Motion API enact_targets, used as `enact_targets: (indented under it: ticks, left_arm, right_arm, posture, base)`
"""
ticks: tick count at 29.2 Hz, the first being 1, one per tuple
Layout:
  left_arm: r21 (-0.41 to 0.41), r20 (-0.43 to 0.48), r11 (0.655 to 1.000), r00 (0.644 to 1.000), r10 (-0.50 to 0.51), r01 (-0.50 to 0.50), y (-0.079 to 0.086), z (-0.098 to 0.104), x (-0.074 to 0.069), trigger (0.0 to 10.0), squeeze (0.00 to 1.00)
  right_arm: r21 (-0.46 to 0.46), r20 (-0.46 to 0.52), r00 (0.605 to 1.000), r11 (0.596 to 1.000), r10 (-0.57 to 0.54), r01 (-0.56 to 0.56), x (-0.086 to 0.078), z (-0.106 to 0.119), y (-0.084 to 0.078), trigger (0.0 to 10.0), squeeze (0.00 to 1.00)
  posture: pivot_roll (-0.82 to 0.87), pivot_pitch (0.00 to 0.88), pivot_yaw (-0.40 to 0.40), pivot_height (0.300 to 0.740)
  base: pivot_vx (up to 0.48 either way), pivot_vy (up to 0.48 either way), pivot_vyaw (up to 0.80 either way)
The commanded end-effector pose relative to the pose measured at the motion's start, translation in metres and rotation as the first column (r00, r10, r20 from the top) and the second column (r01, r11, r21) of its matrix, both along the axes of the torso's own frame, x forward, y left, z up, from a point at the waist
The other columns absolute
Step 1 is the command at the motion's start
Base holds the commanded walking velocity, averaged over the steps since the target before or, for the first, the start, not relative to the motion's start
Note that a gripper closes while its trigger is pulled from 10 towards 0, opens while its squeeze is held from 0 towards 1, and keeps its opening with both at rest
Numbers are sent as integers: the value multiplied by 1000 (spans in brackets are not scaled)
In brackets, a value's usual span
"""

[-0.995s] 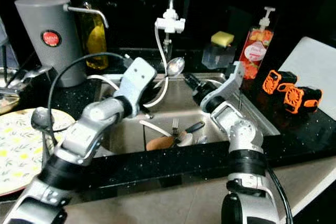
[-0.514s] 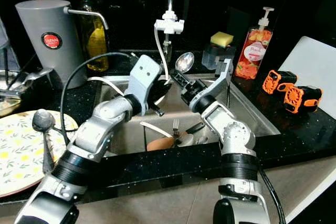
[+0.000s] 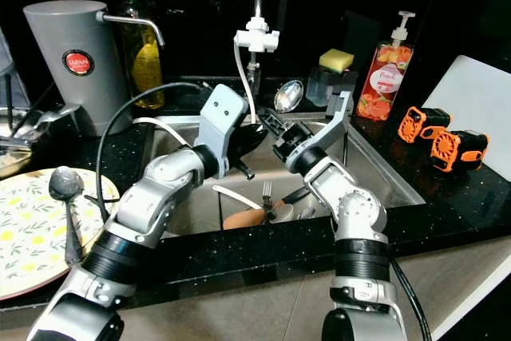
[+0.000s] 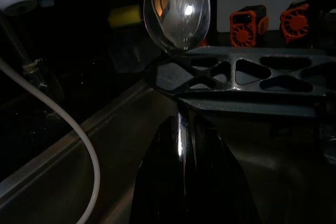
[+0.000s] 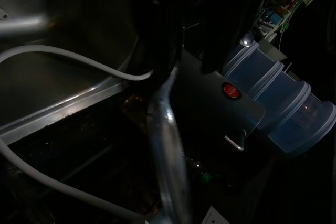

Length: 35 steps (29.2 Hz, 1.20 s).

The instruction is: Kitchen organization

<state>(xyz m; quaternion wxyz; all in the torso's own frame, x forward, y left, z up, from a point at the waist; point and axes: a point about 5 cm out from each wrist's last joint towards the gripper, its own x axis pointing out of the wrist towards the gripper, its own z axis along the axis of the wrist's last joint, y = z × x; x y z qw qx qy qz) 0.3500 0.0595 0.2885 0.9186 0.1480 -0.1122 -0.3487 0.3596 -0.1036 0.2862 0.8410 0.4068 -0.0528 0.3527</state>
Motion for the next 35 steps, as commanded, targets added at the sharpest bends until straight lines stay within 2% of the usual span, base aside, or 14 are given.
enact_targets:
  ticks: [1,10,11,13,14,15,20,21,24,28,29,32,33,35]
  left_arm:
    - [-10,-28,1000,999,-29,29,-6,-7,-1,10000,0]
    - [32,-2,999,1000,14,-14,-5,-11,-1,10000,0]
    - [35,2,999,1000,25,-25,-5,-12,-1,10000,0]
    - [35,4,999,1000,30,-30,-5,-12,-1,10000,0]
    - [22,13,999,999,47,-47,-5,-12,-1,10000,325]
    - [6,6,998,998,66,-66,-3,-12,0,10000,1000]
    - [-52,-14,992,993,114,-115,6,-11,-2,10000,1000]
    - [-83,-21,987,990,139,-140,12,-9,-5,10000,0]
    - [-104,-25,982,988,153,-155,19,-7,-8,10000,0]
    - [-149,-16,978,989,148,-149,29,0,-23,10000,0]
    - [-158,-10,975,988,154,-154,32,2,-26,10000,0]
    - [-199,-27,954,975,222,-223,46,6,-30,10000,0]
    - [-199,-27,954,975,222,-223,46,6,-30,10000,0]
    - [-209,-29,940,963,270,-270,57,10,-33,10000,0]
  right_arm:
    - [0,8,1000,1000,5,-5,-2,0,1,0,0]
    - [-5,7,1000,1000,-4,4,-2,0,-1,0,0]
    - [-14,2,1000,1000,-6,6,-2,-1,-1,1882,0]
    - [-20,-1,1000,1000,-8,8,-2,-2,-1,1882,0]
    - [-34,-8,1000,999,-14,14,-1,-3,-1,10000,0]
    - [-51,-13,1000,998,-22,21,0,-5,-1,10000,0]
    - [-175,-47,994,981,-97,88,7,-19,-4,10000,0]
    - [-230,-70,987,965,-147,127,12,-27,-8,10000,0]
    - [-270,-95,976,949,-195,164,16,-34,-13,10000,0]
    - [-385,-161,936,893,-313,233,25,-55,-19,10000,0]
    - [-441,-169,924,865,-343,240,27,-63,-18,10000,0]
    - [-673,-160,905,714,-393,191,27,-94,-8,10000,0]
    - [-673,-160,905,714,-393,191,27,-94,-8,10000,0]
    - [-732,-179,907,667,-383,137,24,-111,-1,10000,0]
  posture:
    - [132,54,-54,740]
    - [128,51,-54,740]
    - [129,51,-54,740]
    - [129,51,-54,740]
    - [129,51,-55,740]
    - [129,51,-55,740]
    - [129,49,-56,740]
    - [129,46,-56,740]
    - [132,43,-59,740]
    - [137,36,-64,740]
    - [139,34,-66,740]
    - [148,29,-70,740]
    - [148,29,-70,740]
    - [157,25,-77,740]
  base:
    - [0,0,0]
    - [0,0,0]
    - [0,0,0]
    - [0,0,0]
    - [0,0,0]
    - [0,0,0]
    - [0,0,0]
    - [0,0,0]
    - [0,0,0]
    - [0,0,0]
    - [0,0,0]
    - [0,0,0]
    - [0,0,0]
    - [0,0,0]
